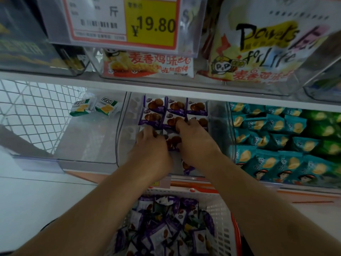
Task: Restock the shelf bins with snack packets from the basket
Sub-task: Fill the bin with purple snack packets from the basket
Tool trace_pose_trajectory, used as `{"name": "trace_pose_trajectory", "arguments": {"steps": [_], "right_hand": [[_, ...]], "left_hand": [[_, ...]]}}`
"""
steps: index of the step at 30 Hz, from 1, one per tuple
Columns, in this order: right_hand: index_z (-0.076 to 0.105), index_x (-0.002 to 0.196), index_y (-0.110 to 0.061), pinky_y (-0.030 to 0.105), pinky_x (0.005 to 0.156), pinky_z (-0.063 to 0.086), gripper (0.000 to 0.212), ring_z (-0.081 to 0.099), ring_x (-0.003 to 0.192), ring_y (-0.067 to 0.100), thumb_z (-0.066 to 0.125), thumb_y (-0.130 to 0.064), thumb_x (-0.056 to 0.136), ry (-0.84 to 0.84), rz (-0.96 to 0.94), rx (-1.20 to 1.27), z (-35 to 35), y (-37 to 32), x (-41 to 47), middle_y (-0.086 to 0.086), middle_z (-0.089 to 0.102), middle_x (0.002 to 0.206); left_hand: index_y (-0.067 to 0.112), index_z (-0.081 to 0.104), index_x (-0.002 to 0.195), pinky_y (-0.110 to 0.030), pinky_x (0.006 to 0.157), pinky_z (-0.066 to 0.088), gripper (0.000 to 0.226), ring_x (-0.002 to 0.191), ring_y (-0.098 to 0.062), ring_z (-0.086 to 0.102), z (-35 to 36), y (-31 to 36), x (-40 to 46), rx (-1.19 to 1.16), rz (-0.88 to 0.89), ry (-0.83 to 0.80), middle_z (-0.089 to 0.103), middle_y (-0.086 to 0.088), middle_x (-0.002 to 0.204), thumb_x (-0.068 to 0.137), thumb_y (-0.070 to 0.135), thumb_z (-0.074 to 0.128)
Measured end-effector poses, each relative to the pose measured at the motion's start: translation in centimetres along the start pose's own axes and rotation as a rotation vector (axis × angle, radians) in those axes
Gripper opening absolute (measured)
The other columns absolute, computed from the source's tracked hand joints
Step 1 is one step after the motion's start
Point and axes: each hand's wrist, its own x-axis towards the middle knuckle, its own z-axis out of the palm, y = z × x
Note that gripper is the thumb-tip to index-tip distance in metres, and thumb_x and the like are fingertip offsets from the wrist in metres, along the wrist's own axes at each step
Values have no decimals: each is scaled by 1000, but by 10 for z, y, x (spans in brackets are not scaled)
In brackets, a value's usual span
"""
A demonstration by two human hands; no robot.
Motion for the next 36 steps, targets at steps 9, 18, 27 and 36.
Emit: {"name": "trace_pose_trajectory", "arguments": {"steps": [9, 18, 27, 36], "right_hand": [[51, 132, -19, 45, 88, 59, 46, 62, 110, 32, 71, -14, 91, 45, -42, -149, -17, -1, -5, 12, 54, 125], [64, 109, -18, 36, 96, 47, 23, 62, 104, 29, 67, -24, 88, -334, -208, -395, -40, -1, -31, 5, 63, 103], [61, 126, -27, 40, 88, 56, 43, 62, 104, 21, 78, -30, 86, -102, -154, -84, -66, 0, -24, 0, 66, 114], [47, 114, -15, 38, 76, 46, 37, 57, 105, 31, 72, -18, 86, -161, -153, -408, -55, -2, -26, 6, 47, 105]], "left_hand": [[24, 48, 151, -36, 112, 41, 46, 139, -18, 42, 7, -7, 3, -134, 177, -15, 37, 0, 159, 105, 30, 43], [9, 64, 116, -40, 92, 51, 23, 103, -22, 57, -15, -10, -27, -300, 148, 120, 54, 2, 110, 97, 12, 52], [19, 57, 114, -35, 66, 53, 27, 81, -12, 63, -17, -7, -14, -488, 61, 128, 66, 2, 95, 101, 42, 61], [11, 60, 110, -40, 78, 59, 26, 86, -24, 66, -15, -8, 7, -456, -109, 84, 67, -9, 98, 96, 31, 69]]}}
